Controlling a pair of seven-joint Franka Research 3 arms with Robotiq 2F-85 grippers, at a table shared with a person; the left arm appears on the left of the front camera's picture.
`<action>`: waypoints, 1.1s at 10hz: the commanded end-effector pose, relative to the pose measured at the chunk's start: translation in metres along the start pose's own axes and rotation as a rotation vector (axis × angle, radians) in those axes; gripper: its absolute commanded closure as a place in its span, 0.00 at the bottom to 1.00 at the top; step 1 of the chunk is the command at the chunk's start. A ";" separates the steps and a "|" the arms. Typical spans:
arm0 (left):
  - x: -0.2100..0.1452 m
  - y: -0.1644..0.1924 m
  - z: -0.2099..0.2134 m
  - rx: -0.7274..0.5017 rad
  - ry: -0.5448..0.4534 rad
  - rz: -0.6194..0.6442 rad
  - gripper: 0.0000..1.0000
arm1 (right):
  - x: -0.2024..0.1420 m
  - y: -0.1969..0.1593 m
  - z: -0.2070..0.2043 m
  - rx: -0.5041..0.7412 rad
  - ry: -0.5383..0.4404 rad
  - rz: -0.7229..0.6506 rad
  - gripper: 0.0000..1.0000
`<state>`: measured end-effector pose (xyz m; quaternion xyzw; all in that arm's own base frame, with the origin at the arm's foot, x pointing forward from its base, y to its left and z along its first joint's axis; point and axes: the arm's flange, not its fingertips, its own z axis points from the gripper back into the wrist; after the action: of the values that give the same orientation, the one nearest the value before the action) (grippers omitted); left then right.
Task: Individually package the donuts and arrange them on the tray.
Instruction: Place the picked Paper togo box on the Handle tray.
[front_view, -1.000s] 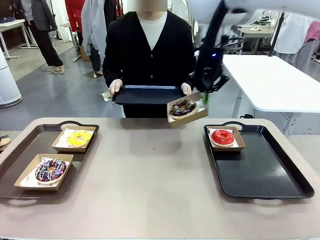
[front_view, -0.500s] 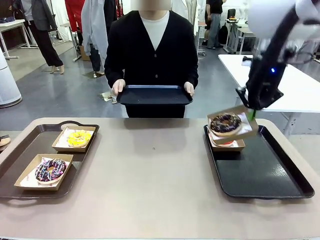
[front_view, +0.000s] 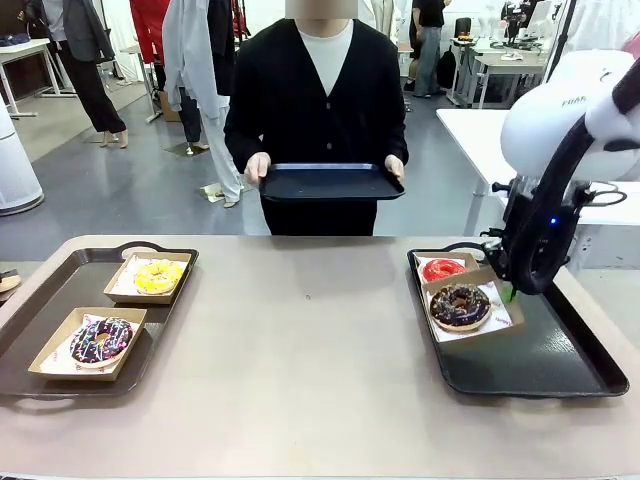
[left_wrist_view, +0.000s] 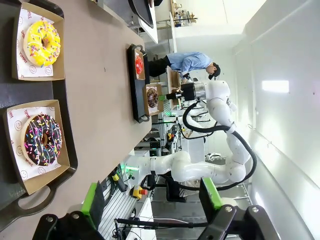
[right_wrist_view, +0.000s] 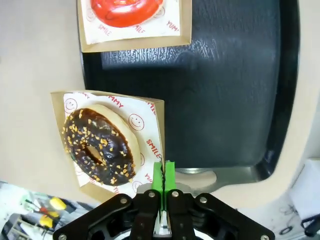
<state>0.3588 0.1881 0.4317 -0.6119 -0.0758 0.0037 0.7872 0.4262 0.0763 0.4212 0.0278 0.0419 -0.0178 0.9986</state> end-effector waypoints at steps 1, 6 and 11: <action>-0.001 -0.002 0.001 -0.005 -0.002 -0.007 0.00 | 0.007 -0.005 -0.010 0.016 0.006 0.008 0.99; -0.001 -0.002 0.001 -0.005 -0.002 -0.007 0.00 | 0.003 -0.001 -0.009 -0.001 0.012 -0.003 0.99; -0.001 -0.002 0.001 -0.005 -0.002 -0.007 0.00 | 0.004 -0.002 -0.011 -0.006 0.011 -0.003 0.99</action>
<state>0.3587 0.1883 0.4317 -0.6119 -0.0759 0.0039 0.7873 0.4296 0.0747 0.4096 0.0248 0.0478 -0.0192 0.9984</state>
